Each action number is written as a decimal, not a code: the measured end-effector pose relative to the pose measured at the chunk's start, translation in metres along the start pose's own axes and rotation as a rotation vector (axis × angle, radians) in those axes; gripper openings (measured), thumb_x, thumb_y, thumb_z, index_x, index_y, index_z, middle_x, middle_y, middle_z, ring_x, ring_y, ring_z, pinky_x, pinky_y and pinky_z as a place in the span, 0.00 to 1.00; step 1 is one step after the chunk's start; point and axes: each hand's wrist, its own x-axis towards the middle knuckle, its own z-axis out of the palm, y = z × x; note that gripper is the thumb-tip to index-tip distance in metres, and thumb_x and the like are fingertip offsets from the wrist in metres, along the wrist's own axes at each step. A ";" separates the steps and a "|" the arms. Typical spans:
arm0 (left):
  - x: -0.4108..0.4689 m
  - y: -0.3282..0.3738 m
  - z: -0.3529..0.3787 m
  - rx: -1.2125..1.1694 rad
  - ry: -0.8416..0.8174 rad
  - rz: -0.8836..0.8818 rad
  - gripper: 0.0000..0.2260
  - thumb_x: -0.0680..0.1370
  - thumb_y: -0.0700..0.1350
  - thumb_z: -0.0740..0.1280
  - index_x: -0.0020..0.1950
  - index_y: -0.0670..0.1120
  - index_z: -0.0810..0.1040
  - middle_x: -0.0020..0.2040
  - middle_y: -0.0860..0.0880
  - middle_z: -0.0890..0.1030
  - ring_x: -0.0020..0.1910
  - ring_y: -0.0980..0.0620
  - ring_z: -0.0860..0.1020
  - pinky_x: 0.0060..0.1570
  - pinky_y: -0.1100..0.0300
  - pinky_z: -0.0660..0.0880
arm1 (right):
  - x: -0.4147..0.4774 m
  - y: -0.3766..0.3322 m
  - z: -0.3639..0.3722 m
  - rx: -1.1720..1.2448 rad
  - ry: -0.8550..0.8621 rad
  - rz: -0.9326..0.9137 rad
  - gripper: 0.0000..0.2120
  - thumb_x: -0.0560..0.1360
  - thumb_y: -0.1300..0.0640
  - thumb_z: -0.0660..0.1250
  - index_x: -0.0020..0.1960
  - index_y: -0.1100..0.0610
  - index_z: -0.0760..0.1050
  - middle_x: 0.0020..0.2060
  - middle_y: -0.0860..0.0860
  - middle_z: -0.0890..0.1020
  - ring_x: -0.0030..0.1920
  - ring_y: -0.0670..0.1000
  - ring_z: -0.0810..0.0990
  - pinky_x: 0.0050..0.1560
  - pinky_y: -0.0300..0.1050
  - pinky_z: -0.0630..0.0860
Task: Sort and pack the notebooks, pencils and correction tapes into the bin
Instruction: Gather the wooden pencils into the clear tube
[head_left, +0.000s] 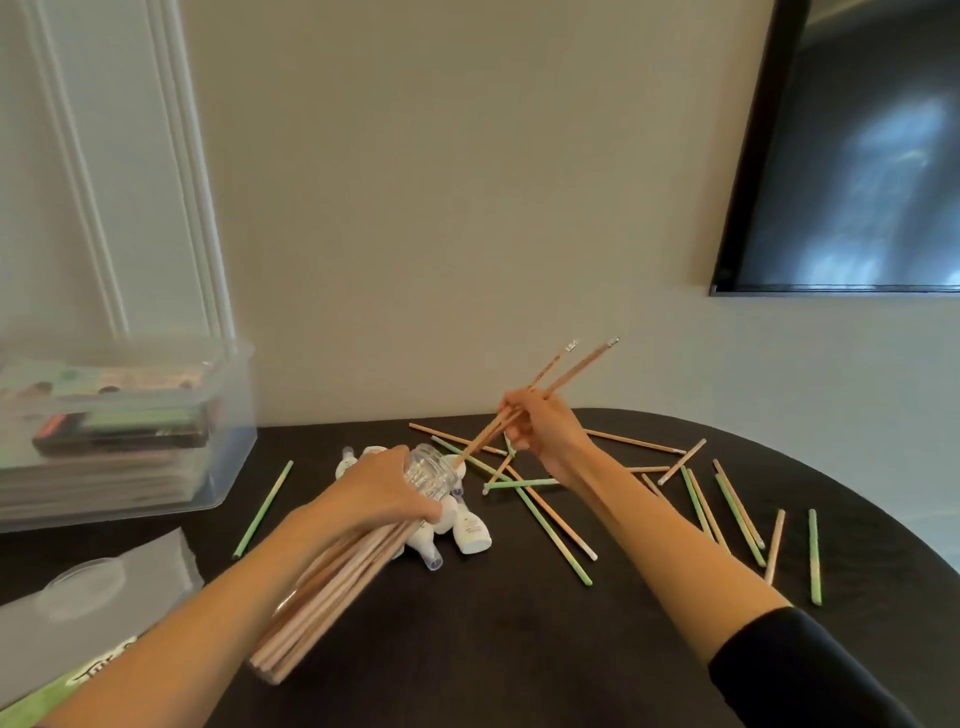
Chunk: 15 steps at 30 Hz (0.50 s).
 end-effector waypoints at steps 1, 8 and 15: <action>-0.002 -0.006 -0.003 -0.004 -0.003 0.016 0.27 0.65 0.58 0.70 0.59 0.49 0.69 0.54 0.50 0.72 0.55 0.51 0.69 0.64 0.49 0.66 | 0.002 -0.004 0.010 0.041 0.028 -0.012 0.13 0.79 0.63 0.57 0.37 0.62 0.71 0.28 0.54 0.73 0.20 0.43 0.70 0.19 0.32 0.65; -0.010 -0.017 -0.011 -0.207 0.028 0.078 0.27 0.58 0.61 0.69 0.53 0.51 0.72 0.47 0.54 0.75 0.47 0.55 0.73 0.46 0.58 0.73 | 0.004 -0.011 0.050 -0.001 0.015 -0.075 0.12 0.78 0.63 0.59 0.36 0.61 0.72 0.25 0.53 0.72 0.19 0.44 0.70 0.19 0.33 0.66; -0.006 -0.026 -0.009 -0.362 0.040 0.081 0.25 0.63 0.58 0.72 0.57 0.54 0.71 0.51 0.54 0.75 0.52 0.54 0.73 0.51 0.57 0.73 | 0.005 -0.022 0.059 -0.007 -0.143 -0.069 0.11 0.77 0.64 0.60 0.37 0.63 0.72 0.28 0.54 0.74 0.20 0.44 0.71 0.19 0.31 0.65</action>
